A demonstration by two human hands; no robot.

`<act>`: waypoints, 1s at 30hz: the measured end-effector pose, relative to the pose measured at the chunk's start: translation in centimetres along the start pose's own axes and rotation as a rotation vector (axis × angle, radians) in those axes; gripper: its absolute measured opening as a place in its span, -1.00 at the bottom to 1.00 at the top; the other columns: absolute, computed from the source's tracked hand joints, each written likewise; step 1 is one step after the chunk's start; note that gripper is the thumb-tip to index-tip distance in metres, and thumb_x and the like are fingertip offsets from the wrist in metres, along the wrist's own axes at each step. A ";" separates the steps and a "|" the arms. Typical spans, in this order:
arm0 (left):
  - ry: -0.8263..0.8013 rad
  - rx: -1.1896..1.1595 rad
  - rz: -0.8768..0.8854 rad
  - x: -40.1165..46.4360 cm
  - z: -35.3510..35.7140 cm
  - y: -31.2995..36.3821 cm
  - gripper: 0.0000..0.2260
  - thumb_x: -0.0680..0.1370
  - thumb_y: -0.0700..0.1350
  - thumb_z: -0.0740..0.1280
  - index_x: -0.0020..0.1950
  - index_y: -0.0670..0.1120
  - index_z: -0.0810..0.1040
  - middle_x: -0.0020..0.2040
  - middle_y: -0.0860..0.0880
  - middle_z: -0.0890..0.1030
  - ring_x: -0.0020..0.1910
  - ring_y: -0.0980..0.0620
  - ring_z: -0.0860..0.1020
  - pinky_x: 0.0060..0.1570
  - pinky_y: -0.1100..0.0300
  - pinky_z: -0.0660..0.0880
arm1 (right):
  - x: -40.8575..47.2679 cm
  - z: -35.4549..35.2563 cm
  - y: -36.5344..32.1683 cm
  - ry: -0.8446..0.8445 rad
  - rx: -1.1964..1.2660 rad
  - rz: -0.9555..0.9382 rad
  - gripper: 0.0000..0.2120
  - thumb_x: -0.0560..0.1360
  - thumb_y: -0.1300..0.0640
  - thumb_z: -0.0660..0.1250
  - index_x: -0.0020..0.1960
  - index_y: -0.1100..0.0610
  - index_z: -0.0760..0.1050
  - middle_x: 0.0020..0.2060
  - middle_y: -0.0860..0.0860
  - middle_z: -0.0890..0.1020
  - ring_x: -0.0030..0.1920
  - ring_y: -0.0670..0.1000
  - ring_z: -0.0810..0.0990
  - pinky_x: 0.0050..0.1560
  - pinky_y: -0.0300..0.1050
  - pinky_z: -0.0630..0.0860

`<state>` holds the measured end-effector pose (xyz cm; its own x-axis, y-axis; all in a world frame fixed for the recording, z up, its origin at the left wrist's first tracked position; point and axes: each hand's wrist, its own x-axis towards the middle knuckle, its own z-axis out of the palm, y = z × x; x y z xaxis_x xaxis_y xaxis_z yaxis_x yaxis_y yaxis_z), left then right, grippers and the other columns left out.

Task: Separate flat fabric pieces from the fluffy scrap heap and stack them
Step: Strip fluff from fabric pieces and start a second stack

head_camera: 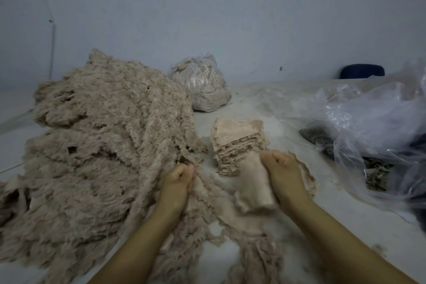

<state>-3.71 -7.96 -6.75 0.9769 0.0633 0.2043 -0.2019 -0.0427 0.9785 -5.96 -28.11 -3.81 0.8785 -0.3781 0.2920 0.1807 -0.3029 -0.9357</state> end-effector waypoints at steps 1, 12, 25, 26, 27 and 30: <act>-0.046 0.079 0.029 0.0 0.2 -0.4 -0.66 0.64 -0.19 0.15 -0.36 -0.16 0.37 -0.55 0.06 0.36 -0.58 0.17 0.26 -0.54 0.35 0.23 | 1.1 -0.4 0.1 0.065 -0.032 0.004 -0.66 0.56 0.14 0.22 -0.39 0.07 0.31 -0.45 0.01 0.40 -0.41 -0.07 0.32 -0.34 -0.17 0.30; -0.502 0.993 0.308 -0.7 0.3 -1.5 -0.76 0.56 0.02 0.23 0.19 0.05 0.54 -0.01 0.13 0.42 0.01 0.10 0.48 -0.03 0.20 0.44 | 0.6 -2.7 0.7 -0.006 -0.472 -0.296 -0.90 0.54 0.19 0.29 -0.01 0.07 0.57 -0.18 -0.11 0.56 -0.14 -0.17 0.52 -0.10 -0.35 0.40; -0.429 0.284 0.227 -0.8 -0.5 0.2 -0.86 0.52 -0.04 0.27 -0.24 0.00 0.46 -0.37 0.15 0.45 -0.34 0.16 0.39 -0.23 0.19 0.36 | -3.4 0.5 -0.5 -0.323 0.060 -0.003 -0.79 0.48 0.17 0.41 -0.28 0.13 0.43 -0.49 -0.13 0.48 -0.45 -0.19 0.44 -0.42 -0.33 0.37; -0.421 0.275 0.195 -0.8 -0.4 0.1 -0.82 0.56 -0.05 0.25 -0.25 0.00 0.44 -0.41 0.16 0.42 -0.39 0.17 0.34 -0.30 0.19 0.31 | -3.5 0.7 -0.5 -0.297 0.149 0.044 -0.80 0.50 0.22 0.38 -0.26 0.16 0.42 -0.53 -0.12 0.48 -0.51 -0.19 0.44 -0.47 -0.35 0.38; -0.400 0.314 0.191 -0.8 -0.3 -0.1 -0.77 0.59 -0.07 0.25 -0.27 0.02 0.43 -0.43 0.16 0.40 -0.42 0.18 0.32 -0.34 0.20 0.28 | -3.7 0.8 -0.5 -0.268 0.224 0.090 -0.82 0.52 0.24 0.34 -0.23 0.18 0.43 -0.56 -0.09 0.47 -0.55 -0.17 0.42 -0.52 -0.36 0.36; -0.355 0.450 0.176 -0.6 -0.4 -0.4 -0.74 0.57 -0.04 0.30 -0.32 -0.03 0.48 -0.45 0.14 0.41 -0.43 0.19 0.34 -0.36 0.24 0.28 | -3.9 1.4 -0.2 -0.200 0.361 0.205 -0.87 0.57 0.20 0.27 -0.15 0.20 0.42 -0.54 -0.01 0.38 -0.60 -0.14 0.31 -0.58 -0.32 0.26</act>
<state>-4.23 -7.53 -7.27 0.9109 -0.3169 0.2643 -0.3888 -0.4449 0.8067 -8.79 -25.36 -5.08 0.9737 -0.2119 0.0833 0.1059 0.0981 -0.9895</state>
